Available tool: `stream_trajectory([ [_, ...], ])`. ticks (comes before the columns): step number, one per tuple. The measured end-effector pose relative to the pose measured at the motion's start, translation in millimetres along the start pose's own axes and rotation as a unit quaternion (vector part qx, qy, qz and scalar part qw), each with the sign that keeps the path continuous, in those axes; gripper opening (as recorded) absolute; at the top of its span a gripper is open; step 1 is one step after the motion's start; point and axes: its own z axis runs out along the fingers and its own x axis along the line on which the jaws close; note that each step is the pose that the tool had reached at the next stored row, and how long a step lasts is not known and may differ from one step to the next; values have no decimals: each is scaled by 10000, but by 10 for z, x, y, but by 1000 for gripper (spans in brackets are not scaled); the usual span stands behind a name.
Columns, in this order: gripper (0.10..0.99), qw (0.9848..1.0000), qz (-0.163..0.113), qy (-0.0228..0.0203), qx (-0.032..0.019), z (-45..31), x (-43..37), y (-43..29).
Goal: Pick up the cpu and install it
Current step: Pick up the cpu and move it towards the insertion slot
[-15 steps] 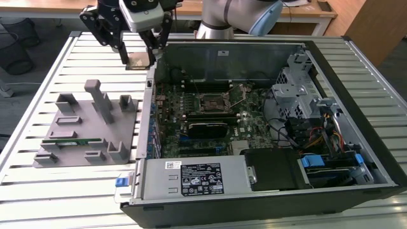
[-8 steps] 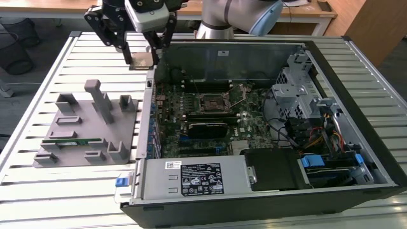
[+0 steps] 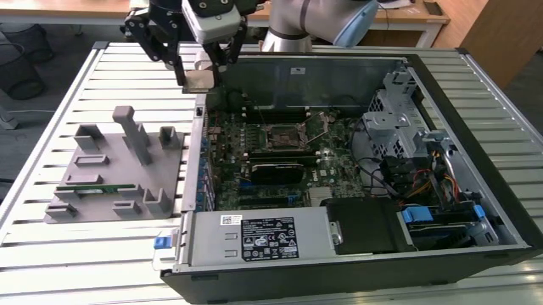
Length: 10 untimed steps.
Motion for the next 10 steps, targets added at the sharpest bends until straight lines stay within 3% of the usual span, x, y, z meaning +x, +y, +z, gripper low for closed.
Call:
stream_trajectory([
  [10, 537, 10000, 0, 0, 0, 5, -171, 7],
])
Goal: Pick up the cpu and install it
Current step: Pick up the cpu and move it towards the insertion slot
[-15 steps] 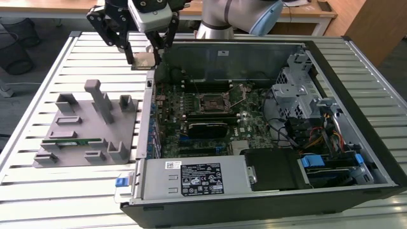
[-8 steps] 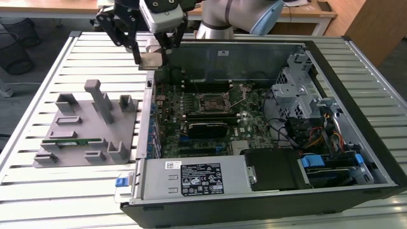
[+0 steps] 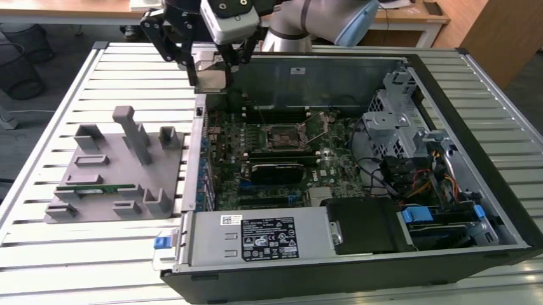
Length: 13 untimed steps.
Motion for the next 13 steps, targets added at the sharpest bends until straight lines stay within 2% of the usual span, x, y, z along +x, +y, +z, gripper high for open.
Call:
stream_trajectory([
  [13, 537, 10000, -1, 0, 0, 31, -559, 92],
])
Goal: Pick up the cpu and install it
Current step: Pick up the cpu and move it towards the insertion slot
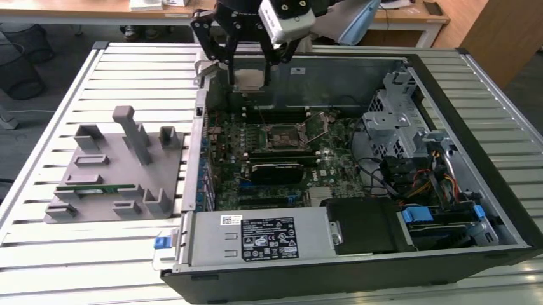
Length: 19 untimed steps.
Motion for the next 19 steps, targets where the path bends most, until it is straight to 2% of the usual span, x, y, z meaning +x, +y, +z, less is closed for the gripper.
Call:
stream_trajectory([
  [5, 537, 10000, 1, 0, 0, 2, -209, 19],
  [19, 537, 10000, -1, -30, -11, 15, -685, 59],
])
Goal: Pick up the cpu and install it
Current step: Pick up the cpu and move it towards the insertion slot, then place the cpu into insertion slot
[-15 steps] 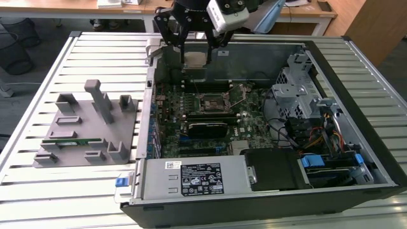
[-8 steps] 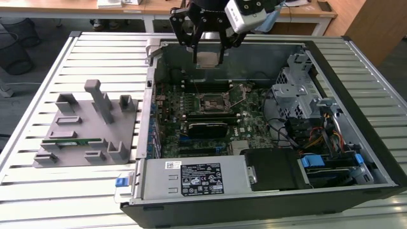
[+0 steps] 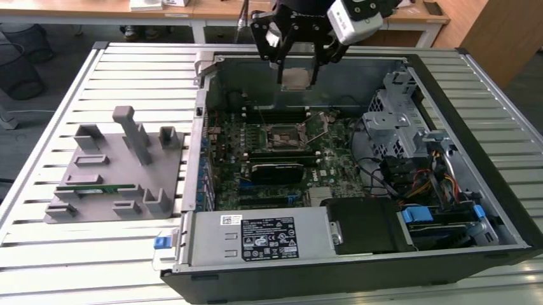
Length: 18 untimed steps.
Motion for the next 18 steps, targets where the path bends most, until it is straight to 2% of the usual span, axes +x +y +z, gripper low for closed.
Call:
stream_trajectory([
  [4, 537, 10000, -1, -12, -5, 3, -148, 12],
  [6, 537, 10000, -2, -17, -6, 5, -196, 16],
  [11, 537, 10000, -1, -21, 3, 9, -214, 17],
  [13, 537, 10000, 30, -28, 41, 10, -214, 17],
  [18, 537, 9989, 461, -59, 54, 21, -214, 16],
])
